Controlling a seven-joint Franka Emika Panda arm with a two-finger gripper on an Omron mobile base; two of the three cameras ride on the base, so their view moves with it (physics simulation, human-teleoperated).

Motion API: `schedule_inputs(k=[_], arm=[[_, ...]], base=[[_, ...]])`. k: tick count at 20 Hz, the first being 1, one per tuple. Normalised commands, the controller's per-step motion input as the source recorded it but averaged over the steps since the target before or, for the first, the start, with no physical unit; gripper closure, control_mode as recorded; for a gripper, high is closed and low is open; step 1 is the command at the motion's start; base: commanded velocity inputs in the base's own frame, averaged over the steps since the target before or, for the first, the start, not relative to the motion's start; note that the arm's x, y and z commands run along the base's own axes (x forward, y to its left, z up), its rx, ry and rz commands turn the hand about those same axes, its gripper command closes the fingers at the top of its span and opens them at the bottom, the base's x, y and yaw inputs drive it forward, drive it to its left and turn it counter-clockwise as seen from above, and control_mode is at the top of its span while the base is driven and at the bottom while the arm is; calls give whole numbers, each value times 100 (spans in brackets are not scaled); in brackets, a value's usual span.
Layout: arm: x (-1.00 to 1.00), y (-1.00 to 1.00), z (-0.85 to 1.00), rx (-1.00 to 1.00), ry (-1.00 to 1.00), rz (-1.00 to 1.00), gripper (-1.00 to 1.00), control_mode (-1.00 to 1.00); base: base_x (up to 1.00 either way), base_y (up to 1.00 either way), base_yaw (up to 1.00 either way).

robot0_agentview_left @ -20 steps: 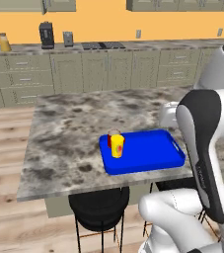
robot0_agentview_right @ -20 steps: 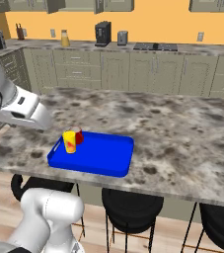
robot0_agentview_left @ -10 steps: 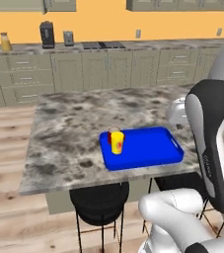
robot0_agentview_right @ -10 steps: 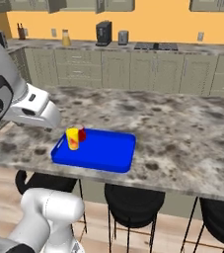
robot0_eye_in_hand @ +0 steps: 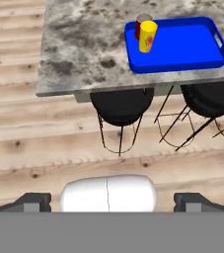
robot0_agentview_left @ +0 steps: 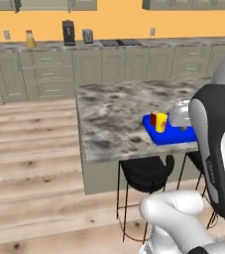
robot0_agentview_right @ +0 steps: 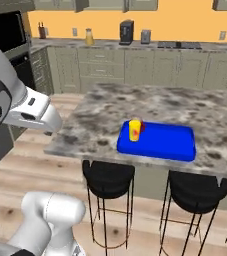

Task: There is a tray on the dining counter. Grab the cup, mug, and pitcher and place them on the tray. The pitcher may be placed next to the tray if it cannot fit the tray.

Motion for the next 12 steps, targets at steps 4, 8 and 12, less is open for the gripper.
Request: schedule_inputs(k=[4,8,12], arm=[[0,0,0,0,0,0,-100,100],[0,0,0,0,0,0,-100,100],[0,0,0,0,0,0,-100,100]], base=[[32,100,0],[63,100,0],[96,100,0]])
